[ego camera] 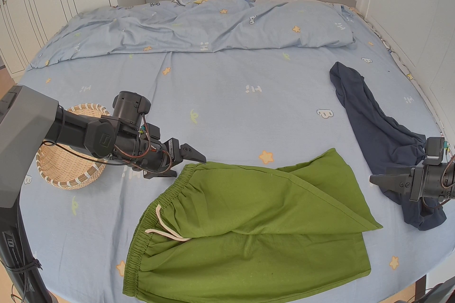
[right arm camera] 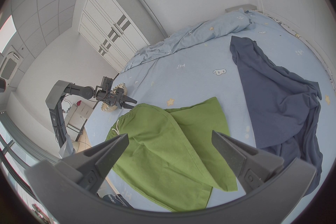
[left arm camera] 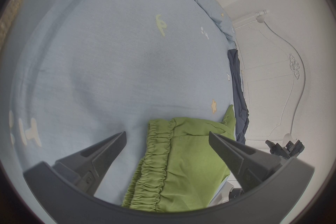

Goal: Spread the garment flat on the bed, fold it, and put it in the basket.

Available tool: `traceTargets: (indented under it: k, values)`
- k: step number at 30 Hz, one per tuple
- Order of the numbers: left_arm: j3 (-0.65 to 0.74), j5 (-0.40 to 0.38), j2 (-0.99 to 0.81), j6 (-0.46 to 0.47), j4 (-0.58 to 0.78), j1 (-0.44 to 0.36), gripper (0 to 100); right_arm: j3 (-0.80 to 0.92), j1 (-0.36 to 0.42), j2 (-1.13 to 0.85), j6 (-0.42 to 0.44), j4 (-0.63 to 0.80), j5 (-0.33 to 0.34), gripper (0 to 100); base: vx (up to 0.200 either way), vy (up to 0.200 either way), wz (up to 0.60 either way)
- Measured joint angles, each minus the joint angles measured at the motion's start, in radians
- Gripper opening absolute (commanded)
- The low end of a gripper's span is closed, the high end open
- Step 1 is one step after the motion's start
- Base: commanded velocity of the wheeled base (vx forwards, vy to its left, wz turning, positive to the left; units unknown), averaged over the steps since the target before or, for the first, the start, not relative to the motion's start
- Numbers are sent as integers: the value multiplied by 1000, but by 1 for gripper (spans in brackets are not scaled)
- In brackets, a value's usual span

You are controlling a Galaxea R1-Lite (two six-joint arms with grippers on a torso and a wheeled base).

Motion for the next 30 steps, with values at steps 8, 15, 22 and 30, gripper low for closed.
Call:
traceTargets:
  k: [8,15,22,30]
  values:
    - [8,0,4,-1,-1,-24,100,4,8,1,1,-1,0,100,0,0,0]
    - [9,0,24,1,-2,-29,0,4,11,2,3,-1,0,100,0,0,0]
    - [10,0,29,2,-2,-31,0,5,13,2,3,-1,0,100,0,0,0]
    - [11,0,17,-2,-1,-24,0,7,12,11,3,0,0,100,0,0,0]
